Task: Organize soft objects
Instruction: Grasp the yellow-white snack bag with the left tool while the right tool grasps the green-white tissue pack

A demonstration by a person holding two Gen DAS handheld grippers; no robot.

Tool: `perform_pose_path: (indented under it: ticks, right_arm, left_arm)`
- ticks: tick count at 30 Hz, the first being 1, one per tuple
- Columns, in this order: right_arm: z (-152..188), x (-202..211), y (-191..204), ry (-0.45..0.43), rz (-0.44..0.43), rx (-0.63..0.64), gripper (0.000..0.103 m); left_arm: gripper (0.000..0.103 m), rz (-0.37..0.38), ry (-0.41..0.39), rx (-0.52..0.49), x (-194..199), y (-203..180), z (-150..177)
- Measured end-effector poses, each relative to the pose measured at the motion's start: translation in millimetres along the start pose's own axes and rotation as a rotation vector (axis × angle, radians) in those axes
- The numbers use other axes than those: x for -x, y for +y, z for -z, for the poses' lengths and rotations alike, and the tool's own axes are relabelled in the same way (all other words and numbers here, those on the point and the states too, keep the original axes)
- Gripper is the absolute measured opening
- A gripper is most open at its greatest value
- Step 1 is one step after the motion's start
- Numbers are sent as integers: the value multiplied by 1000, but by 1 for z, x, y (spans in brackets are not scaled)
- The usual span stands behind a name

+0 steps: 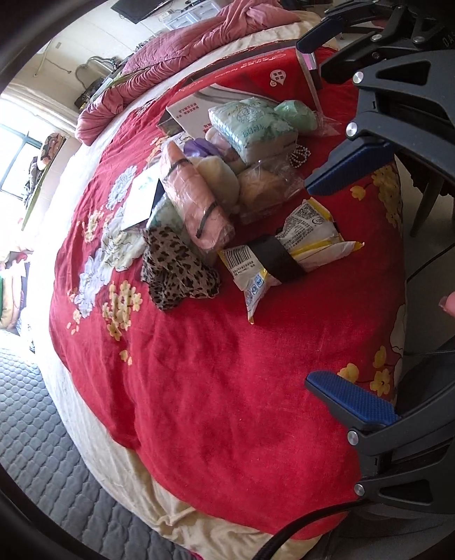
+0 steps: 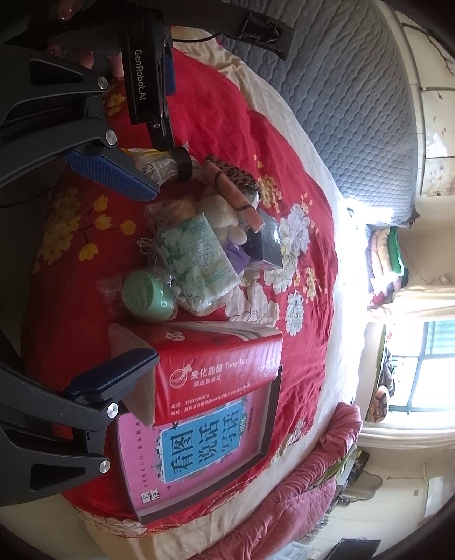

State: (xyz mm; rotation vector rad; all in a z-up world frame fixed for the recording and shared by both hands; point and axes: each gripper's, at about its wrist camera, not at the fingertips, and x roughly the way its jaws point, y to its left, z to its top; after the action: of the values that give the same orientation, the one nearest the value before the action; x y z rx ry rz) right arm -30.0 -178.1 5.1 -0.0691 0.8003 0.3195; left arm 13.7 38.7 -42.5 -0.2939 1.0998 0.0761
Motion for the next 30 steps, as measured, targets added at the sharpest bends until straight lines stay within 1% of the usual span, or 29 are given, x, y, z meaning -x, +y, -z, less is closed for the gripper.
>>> perform_pose_path:
  ticks: [6,9,12,17,20,22,24,26,30]
  right_arm:
    - [-5,-22,15,24,-22,75,87]
    - [-8,-29,15,24,-28,105,87]
    - [-12,-36,11,25,-15,144,87]
    - [-22,-47,9,12,3,224,87]
    - [-27,-54,10,15,-9,266,87]
    - [-30,-61,13,27,-17,298,87]
    - [-32,-68,16,30,-5,330,87]
    - [-35,-77,18,51,1,357,87]
    - [-40,-90,16,81,-27,369,87]
  left_arm:
    - [101,36,55,38,-15,8,-2]
    - [101,51,68,59,-22,10,-4]
    - [101,59,81,72,-30,8,-9]
    - [101,57,107,82,-43,5,-14]
    - [101,50,118,78,-50,2,-14]
    - [101,49,126,79,-54,1,-15]
    - [100,47,130,81,-57,1,-16]
    - [100,38,129,83,-59,1,-17]
    - [100,50,129,96,-62,4,-19]
